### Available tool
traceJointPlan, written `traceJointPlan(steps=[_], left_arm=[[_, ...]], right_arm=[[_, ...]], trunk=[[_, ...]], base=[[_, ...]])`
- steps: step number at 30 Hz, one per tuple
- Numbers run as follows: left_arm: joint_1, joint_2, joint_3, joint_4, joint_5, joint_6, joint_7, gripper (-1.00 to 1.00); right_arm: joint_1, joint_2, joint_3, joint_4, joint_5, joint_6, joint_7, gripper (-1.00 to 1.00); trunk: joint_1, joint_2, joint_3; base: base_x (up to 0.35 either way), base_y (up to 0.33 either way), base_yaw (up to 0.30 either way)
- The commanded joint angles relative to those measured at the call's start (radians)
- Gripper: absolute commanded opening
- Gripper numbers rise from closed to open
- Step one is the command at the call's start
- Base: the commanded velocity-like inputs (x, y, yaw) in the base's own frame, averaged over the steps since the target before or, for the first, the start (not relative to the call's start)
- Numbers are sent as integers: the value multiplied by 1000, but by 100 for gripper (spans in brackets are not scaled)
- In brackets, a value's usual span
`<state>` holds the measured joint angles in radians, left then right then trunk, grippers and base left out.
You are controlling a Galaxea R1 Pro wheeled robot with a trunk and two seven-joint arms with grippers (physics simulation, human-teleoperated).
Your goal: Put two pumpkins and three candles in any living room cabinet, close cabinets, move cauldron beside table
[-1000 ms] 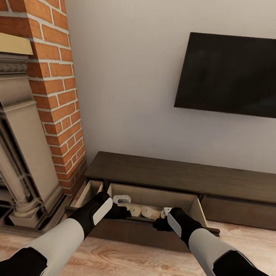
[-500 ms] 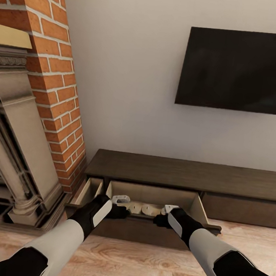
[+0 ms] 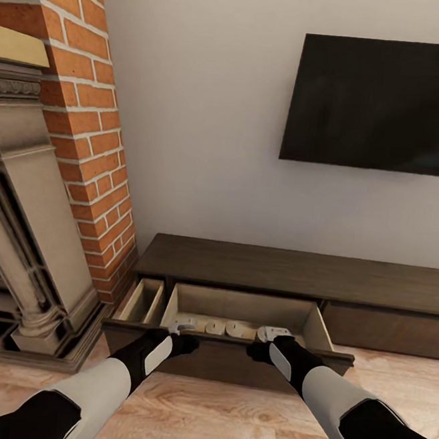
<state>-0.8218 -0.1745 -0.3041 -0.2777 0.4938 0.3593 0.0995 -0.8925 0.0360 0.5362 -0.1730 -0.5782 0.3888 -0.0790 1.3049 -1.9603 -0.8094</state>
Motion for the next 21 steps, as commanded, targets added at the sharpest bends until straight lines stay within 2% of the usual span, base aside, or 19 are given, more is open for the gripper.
traceJointPlan(steps=[1, 2, 3, 5, 8, 9, 13, 15, 21], left_arm=[[0, 0, -4, -1, 8, -5, 7, 100], [0, 0, -4, 0, 8, -14, 7, 100], [0, 0, -5, 3, 7, -65, 2, 100], [0, 0, -5, 4, 2, -111, -11, 100], [1, 0, -6, 4, -74, -169, -66, 100], [1, 0, -5, 4, -114, -180, -84, 100], [1, 0, -5, 3, -198, -193, -108, 100], [1, 0, -4, 3, -213, -195, -112, 100], [1, 0, -4, 4, -228, -195, -116, 100]], right_arm=[[0, 0, 8, -2, -10, -3, -7, 100], [0, 0, 8, -2, -10, -12, -7, 100], [1, 0, 9, -2, -7, -53, -6, 100], [1, 1, 9, -2, -6, -78, -5, 100], [2, 1, 10, -2, -5, -98, -3, 100], [2, 1, 10, -2, -5, -102, -2, 100], [3, 1, 10, -2, -5, -107, -1, 100], [3, 1, 10, -2, -5, -108, -1, 100], [3, 1, 10, -2, -7, -109, -1, 100]], trunk=[[4, -8, -4], [8, -15, -7], [11, -22, -10], [19, -36, -17], [31, -57, -26], [34, -64, -29], [50, -92, -42], [57, -106, -48], [80, -148, -65]], base=[[0, 0, 0], [0, 0, 0], [0, 0, 0], [0, 0, 0], [0, 0, 0], [0, 0, 0], [0, 0, 0], [0, 0, 0], [0, 0, 0]])
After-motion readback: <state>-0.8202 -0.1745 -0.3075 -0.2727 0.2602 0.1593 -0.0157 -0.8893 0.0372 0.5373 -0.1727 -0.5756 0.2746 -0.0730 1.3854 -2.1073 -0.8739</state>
